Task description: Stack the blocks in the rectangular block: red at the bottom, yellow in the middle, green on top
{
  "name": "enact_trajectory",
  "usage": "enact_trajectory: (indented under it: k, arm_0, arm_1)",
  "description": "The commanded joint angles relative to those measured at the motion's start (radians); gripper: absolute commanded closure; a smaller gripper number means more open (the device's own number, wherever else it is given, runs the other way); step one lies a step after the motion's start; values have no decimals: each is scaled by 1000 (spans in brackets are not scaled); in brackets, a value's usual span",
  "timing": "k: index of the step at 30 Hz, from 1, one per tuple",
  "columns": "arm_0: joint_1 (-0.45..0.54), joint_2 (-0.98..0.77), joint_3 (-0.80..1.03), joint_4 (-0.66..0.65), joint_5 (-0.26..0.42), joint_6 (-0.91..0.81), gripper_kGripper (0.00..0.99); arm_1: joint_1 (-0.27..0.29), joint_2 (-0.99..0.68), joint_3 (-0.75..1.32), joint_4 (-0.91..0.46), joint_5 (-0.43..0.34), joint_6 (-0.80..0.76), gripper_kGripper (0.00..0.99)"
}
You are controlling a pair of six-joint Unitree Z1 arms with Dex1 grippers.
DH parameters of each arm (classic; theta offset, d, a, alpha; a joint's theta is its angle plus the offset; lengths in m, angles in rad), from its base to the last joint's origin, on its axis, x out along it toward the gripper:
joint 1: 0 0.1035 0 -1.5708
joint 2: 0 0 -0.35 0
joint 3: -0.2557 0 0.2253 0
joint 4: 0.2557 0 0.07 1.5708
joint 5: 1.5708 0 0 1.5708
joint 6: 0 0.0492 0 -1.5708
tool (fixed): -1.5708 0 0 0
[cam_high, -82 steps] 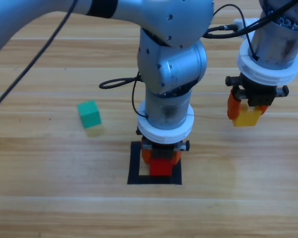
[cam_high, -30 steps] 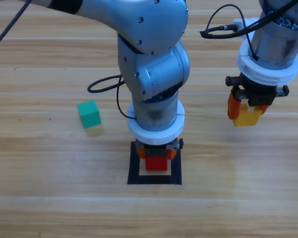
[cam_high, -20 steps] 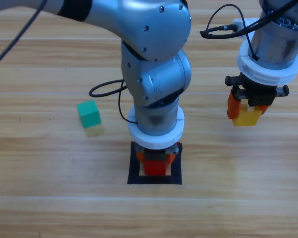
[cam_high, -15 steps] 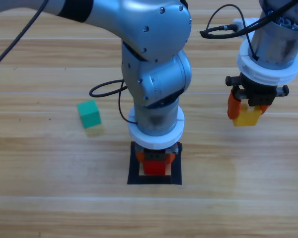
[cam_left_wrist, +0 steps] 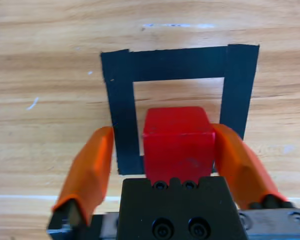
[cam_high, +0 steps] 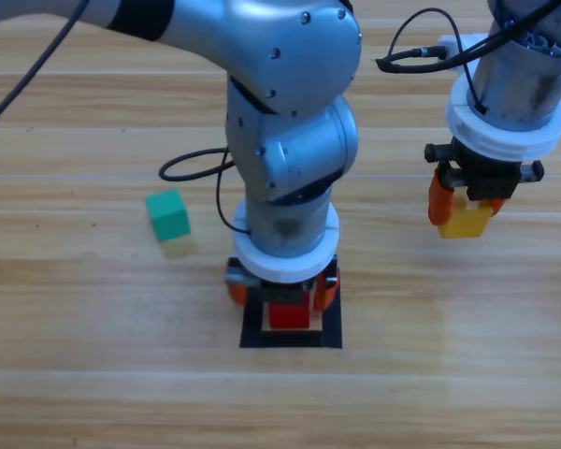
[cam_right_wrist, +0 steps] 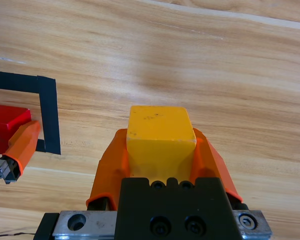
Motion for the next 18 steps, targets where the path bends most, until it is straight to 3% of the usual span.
enact_trajectory:
  k: [1, 8, 13, 18]
  arm_0:
    - [-27, -71, -20, 54, 27, -14, 0]
    - [-30, -203, -186, 187, 35, 21, 0]
    - [-19, -343, -336, 317, 64, 118, 0]
    - [207, -493, -278, 406, 73, 365, 0]
  arm_1:
    - [5, -15, 17, -19, -14, -12, 990]
    - [8, -76, 30, -19, -40, 15, 990]
    - [71, -119, 24, -16, -76, 40, 990]
    - [146, -79, -65, 66, -42, 124, 990]
